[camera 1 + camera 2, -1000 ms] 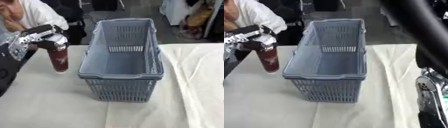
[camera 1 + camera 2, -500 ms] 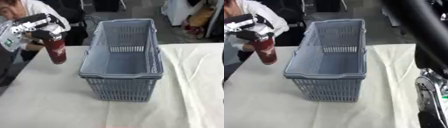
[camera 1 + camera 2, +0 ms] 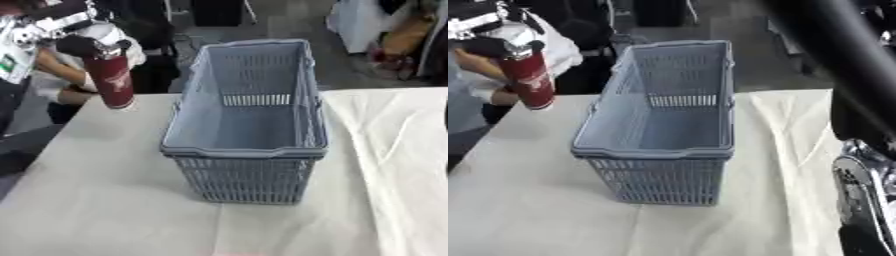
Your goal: Pick up objects on the table and place them in the box.
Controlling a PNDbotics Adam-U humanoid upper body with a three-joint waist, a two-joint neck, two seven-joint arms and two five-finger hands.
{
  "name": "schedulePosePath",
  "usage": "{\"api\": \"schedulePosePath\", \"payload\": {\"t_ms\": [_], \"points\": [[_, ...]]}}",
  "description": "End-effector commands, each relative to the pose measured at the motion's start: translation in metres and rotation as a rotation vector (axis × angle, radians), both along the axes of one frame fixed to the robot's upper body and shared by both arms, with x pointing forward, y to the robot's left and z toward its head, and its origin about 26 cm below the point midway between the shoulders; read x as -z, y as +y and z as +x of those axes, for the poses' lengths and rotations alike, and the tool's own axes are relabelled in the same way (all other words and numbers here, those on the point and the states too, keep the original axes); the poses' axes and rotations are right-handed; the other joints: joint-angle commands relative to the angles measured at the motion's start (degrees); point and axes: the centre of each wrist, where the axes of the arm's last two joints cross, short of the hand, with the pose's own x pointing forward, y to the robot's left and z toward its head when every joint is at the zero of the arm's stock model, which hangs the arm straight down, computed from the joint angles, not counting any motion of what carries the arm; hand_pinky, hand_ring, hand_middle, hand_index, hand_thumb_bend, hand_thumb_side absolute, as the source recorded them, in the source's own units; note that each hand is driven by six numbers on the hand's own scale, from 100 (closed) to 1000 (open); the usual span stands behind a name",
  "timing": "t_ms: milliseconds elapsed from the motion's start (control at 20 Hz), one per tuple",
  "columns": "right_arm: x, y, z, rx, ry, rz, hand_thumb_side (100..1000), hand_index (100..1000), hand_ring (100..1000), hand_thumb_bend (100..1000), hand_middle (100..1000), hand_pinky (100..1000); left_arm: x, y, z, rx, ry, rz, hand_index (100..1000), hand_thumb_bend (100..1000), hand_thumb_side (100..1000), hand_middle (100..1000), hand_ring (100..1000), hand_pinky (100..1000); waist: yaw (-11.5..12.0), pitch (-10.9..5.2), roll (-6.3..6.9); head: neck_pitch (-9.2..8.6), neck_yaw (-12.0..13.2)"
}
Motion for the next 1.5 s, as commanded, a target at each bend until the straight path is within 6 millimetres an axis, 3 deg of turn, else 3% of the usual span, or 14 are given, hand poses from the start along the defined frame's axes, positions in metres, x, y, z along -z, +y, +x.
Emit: {"api": "schedulePosePath", "payload": {"t_ms": [50,350,800,1500], "points": [[-0.003,-0.003,-0.002,0.009,-0.012,-0.018,995,806,477,100,590,289,-0.033,0.011,-0.009,-0.02,-0.075,0.012,100,100,597,100,100,100,0.4,-1.01,0.03,-0.73,-0.1],[-0.002,-0.004,-0.002,0.014,-0.005,-0.022,995,806,477,100,590,291,-0.049,0.01,-0.011,-0.011,-0.123,-0.034,100,100,598,100,100,100,0.6,-1.32,0.3,-1.66,-0.6],[-0.002,-0.005,-0.002,0.018,-0.001,-0.023,993,806,479,100,591,294,-0.065,0.005,-0.012,0.001,-0.151,-0.064,100,100,596,100,100,100,0.8,-1.57,0.7,-1.42,-0.8],[-0.001,-0.004,-0.002,0.018,0.002,-0.02,995,806,480,100,592,298,-0.073,-0.014,-0.005,0.059,-0.147,-0.071,100,100,596,100,100,100,0.6,-1.85,1.03,-1.47,-1.1]]}}
